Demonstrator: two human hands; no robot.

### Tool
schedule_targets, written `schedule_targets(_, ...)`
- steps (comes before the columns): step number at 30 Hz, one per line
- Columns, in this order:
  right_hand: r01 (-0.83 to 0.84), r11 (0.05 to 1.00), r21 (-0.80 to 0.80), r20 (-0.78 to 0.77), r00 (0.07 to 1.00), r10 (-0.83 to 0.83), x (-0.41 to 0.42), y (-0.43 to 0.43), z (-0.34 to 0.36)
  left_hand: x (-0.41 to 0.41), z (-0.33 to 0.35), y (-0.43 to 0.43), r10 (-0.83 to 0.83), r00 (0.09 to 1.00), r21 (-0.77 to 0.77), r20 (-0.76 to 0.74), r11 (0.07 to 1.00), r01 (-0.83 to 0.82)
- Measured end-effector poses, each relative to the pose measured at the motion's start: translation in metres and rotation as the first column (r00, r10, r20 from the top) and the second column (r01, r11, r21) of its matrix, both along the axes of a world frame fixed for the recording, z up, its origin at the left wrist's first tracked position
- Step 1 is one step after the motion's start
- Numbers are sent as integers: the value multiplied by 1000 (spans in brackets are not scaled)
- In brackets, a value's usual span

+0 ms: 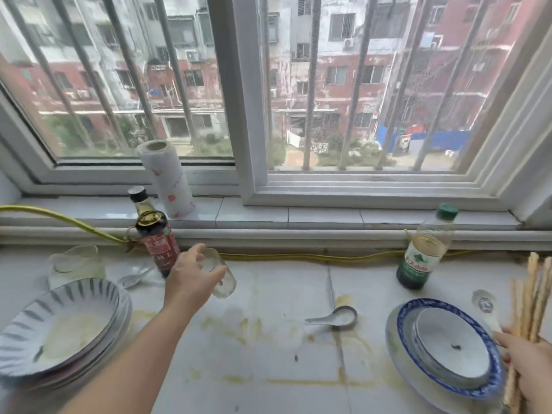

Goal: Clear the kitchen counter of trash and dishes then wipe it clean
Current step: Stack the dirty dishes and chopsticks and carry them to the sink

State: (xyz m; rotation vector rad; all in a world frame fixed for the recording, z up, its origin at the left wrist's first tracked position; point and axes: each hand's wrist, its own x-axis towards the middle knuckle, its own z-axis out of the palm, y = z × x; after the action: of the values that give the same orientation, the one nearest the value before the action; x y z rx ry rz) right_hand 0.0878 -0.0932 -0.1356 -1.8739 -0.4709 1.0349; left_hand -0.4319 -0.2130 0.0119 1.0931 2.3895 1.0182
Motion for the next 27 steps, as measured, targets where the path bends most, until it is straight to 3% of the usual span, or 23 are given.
schedule_targets(5, -51, 999, -7, 118, 992, 51, -49, -33, 83, 21, -5, 4, -17, 1000, -6, 0, 1000, 17)
schedule_targets(17, -142, 990, -7, 74, 987, 142, -16, -24, 65, 108, -8, 28, -137, 988, 7, 70, 991, 137)
schedule_targets(27, -89, 995, 45, 49, 995, 87, -5, -26, 56, 130, -10, 26, -118, 991, -42, 69, 992, 121)
